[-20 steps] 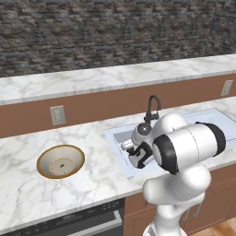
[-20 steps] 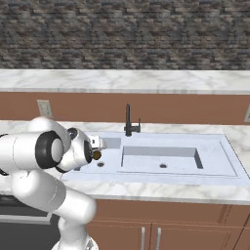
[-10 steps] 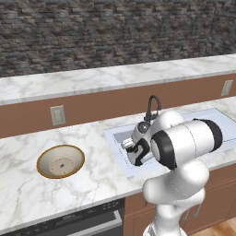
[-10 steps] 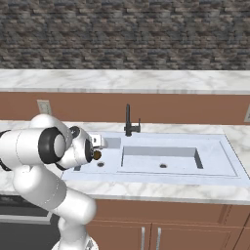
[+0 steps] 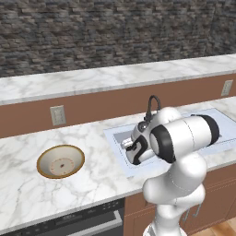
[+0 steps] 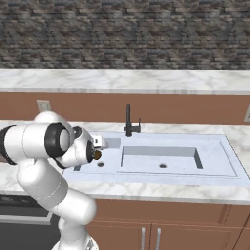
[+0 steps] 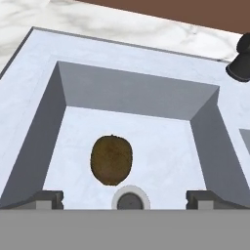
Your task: Pick the peachs from the cabinet and place them in one bowl. Pick the kiwi from the sink and place it in the other bowl.
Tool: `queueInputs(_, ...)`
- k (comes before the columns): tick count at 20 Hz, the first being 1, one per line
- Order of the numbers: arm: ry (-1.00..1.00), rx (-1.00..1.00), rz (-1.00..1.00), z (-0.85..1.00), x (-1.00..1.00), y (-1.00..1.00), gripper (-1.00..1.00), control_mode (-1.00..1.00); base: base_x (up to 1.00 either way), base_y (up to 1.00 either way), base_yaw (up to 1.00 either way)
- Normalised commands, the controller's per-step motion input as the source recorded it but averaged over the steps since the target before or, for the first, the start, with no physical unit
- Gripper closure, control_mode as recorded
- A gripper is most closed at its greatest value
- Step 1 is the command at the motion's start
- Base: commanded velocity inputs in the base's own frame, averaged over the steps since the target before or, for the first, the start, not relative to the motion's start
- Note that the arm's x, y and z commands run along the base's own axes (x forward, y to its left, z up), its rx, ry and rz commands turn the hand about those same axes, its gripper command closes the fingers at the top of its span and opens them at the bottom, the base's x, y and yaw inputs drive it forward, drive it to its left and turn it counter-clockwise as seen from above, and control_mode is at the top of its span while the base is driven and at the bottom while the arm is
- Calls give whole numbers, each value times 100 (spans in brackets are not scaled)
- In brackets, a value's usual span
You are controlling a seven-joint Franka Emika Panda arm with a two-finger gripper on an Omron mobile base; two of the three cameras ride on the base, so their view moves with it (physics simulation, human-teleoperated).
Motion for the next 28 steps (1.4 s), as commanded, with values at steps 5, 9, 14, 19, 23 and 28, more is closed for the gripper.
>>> queueInputs(5,0,1,0,-2,7,0,-100,-100,0,0,0)
queueInputs(9,0,0,0,-1,0,0,-100,-100,0,0,0)
queueInputs(14,0,0,0,-11,2,0,-100,-100,0,0,0)
queueInputs(19,0,0,0,-11,6,0,-100,-100,0,0,0)
queueInputs(23,0,1,0,-19,3,0,-100,-100,0,0,0)
queueInputs(28,0,2,0,-25,8,6,-100,-100,0,0,0)
